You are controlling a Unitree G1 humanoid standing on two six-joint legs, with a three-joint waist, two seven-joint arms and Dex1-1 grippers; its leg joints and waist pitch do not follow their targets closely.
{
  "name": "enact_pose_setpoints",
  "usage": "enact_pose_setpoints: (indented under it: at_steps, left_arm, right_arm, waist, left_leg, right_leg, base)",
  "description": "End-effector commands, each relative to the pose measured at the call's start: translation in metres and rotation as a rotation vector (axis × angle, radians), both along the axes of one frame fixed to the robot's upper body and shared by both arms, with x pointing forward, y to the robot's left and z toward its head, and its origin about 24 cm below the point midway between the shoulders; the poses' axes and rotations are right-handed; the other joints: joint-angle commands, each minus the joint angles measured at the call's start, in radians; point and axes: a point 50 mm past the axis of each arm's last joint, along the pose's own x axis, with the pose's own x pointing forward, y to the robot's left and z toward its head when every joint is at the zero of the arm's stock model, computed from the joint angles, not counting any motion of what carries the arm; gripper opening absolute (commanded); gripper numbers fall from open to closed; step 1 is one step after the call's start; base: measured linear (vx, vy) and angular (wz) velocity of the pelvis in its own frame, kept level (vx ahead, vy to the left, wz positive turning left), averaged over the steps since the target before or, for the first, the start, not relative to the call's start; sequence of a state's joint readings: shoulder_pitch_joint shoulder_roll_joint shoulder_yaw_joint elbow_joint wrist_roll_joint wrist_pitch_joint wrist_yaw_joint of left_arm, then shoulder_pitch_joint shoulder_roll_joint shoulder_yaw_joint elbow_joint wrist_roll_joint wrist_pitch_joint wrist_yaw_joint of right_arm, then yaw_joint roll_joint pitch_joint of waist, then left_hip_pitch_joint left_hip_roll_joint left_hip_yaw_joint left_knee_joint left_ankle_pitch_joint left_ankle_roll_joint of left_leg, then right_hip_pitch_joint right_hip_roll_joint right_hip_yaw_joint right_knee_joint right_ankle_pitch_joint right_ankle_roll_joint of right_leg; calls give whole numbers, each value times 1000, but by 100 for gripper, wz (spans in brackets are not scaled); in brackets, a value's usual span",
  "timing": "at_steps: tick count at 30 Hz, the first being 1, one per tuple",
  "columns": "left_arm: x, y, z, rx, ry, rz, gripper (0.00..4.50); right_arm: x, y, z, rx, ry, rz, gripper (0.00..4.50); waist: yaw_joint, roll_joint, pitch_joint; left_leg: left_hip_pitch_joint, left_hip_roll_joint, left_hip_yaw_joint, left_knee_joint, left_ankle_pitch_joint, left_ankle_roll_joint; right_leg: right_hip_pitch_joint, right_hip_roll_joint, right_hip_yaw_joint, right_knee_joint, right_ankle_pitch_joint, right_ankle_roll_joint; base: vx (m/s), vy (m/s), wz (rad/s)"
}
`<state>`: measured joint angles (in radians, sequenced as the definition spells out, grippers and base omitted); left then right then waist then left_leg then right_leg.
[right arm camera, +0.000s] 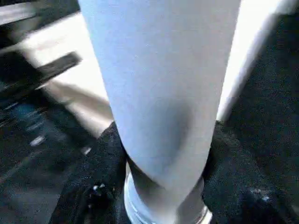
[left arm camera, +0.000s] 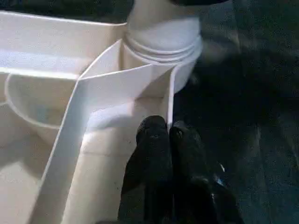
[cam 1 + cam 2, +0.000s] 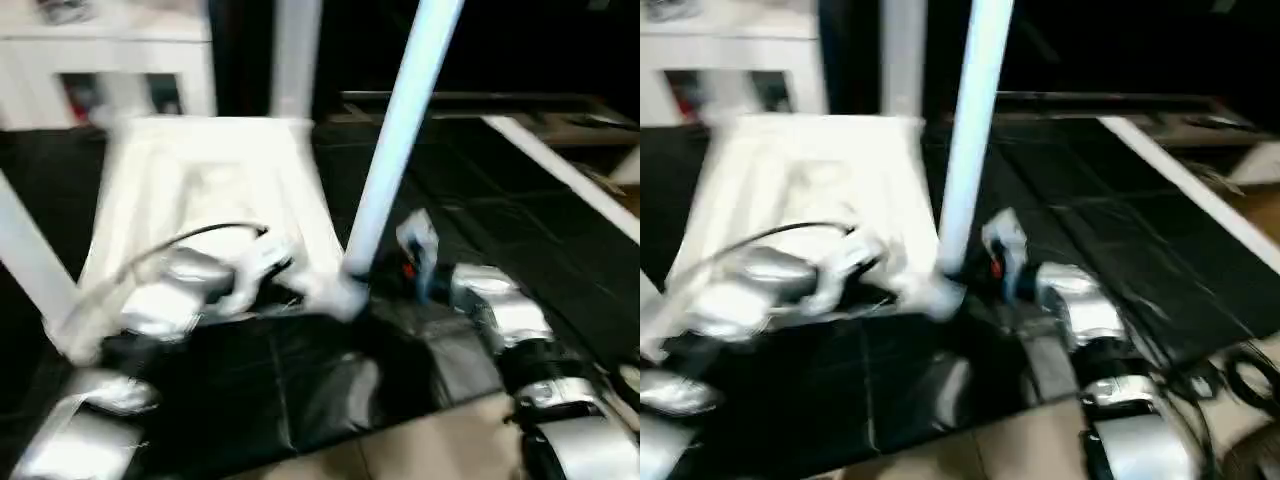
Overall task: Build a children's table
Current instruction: Rotate leg to tighten
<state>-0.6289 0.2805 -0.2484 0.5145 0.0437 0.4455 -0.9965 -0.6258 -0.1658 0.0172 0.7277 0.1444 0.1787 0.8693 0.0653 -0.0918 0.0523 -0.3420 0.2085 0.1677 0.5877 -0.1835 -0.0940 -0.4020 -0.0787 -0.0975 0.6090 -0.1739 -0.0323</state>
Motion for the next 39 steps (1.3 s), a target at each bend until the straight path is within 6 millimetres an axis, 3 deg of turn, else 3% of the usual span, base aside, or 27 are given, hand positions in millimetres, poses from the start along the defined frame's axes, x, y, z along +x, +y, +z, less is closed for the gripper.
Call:
enact_pose_setpoints:
  at_steps: [1,2,3,6,8,12,14,16,17,24,27,28,33,39]
  left_arm:
    - [8,-36,9,-73,-40,46,0]
    - [12,-42,10,-87,-42,95,0]
    - [14,-45,10,-91,-50,119,0]
    - [16,-53,11,-87,-67,152,0]
    - [16,-54,12,-81,-77,143,0]
    - [15,-48,11,-65,-86,125,0]
    - [14,-42,10,-40,-110,92,0]
    - [12,-33,8,-17,-111,49,0]
    - [11,-31,8,-12,-111,37,0]
    - [1,-6,6,7,-54,-93,0]
    - [-4,3,8,27,-44,-180,0]
    - [-5,6,9,29,-36,-206,0]
    - [-13,17,13,41,11,-363,0]
    - [-17,22,18,50,23,-464,0]
  right_arm:
    - [-6,41,-15,-37,101,8,199]
    - [-4,48,-15,-35,120,-33,198]
    - [-3,53,-15,-46,118,-49,198]
    - [-2,70,-12,-45,114,-55,198]
    - [-3,76,-10,-44,83,-32,265]
    - [-6,77,-9,-35,69,-16,292]
    - [-7,73,-9,-42,49,-13,315]
    - [-8,64,-8,-19,28,14,319]
    - [-8,61,-7,-11,21,24,341]
    - [-15,15,-2,38,-30,155,406]
    - [-20,-1,-1,8,-38,225,419]
    - [-22,-6,0,1,-38,254,443]
    - [-25,-22,12,8,-88,349,443]
    - [-29,-28,19,28,-50,500,443]
  waist:
    - [2,8,-54]
    - [-4,13,-54]
    - [-5,13,-53]
    - [-8,14,-55]
    - [-6,14,-57]
    - [-4,14,-59]
    - [-2,14,-58]
    - [-1,13,-60]
    - [2,14,-61]
    - [4,18,-62]
    - [6,19,-60]
    - [9,18,-61]
    - [22,24,-61]
    - [33,27,-63]
  left_leg:
    - [-3,16,-10,-70,-277,-16]
    - [5,13,-8,-66,-286,-12]
    - [8,10,-9,-65,-294,-8]
    - [6,12,-10,-67,-309,3]
    - [2,16,-11,-71,-295,9]
    - [-3,20,-8,-74,-259,17]
    - [-2,20,-5,-74,-250,21]
    - [-8,21,-6,-76,-230,25]
    - [-8,21,-7,-76,-221,26]
    - [-7,29,-3,-76,-195,44]
    - [-5,28,-2,-77,-194,44]
    - [-5,29,-1,-75,-193,47]
    - [0,31,-1,-77,-193,37]
    - [-1,33,2,-74,-176,38]
  right_leg:
    - [40,-74,41,-113,-591,-38]
    - [31,-70,42,-118,-589,-42]
    - [32,-69,38,-120,-596,-43]
    - [31,-68,36,-121,-583,-37]
    - [35,-69,42,-114,-536,-47]
    - [40,-69,49,-101,-442,-84]
    - [39,-70,51,-101,-431,-88]
    - [45,-72,53,-97,-418,-86]
    - [47,-74,53,-96,-404,-89]
    - [53,-69,56,-77,-248,-170]
    - [53,-71,56,-80,-262,-174]
    - [54,-71,57,-80,-271,-169]
    - [50,-72,58,-78,-267,-175]
    - [55,-69,57,-67,-183,-209]
  base:
    - [0,0,0]
    - [0,0,0]
    - [0,0,0]
    - [0,0,0]
    - [0,0,0]
    - [0,0,0]
    - [0,0,0]
    - [0,0,0]
    - [0,0,0]
    - [0,0,0]
    - [0,0,0]
    - [0,0,0]
    - [0,0,0]
    - [0,0,0]
